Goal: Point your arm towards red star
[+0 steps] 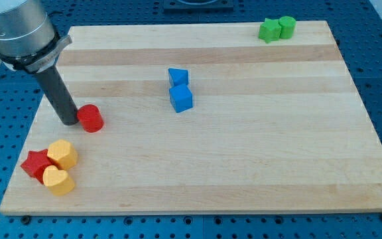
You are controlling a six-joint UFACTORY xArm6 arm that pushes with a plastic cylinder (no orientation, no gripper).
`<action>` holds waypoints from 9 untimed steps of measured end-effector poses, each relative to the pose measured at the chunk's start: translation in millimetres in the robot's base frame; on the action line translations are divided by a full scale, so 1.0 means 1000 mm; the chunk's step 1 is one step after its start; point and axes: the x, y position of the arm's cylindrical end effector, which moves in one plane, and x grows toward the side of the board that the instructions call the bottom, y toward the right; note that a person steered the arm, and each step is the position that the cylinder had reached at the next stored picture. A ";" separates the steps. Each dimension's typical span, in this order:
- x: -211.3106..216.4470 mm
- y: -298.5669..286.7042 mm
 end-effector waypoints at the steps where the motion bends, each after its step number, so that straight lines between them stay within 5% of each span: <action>1: 0.038 -0.068; 9: 0.138 -0.067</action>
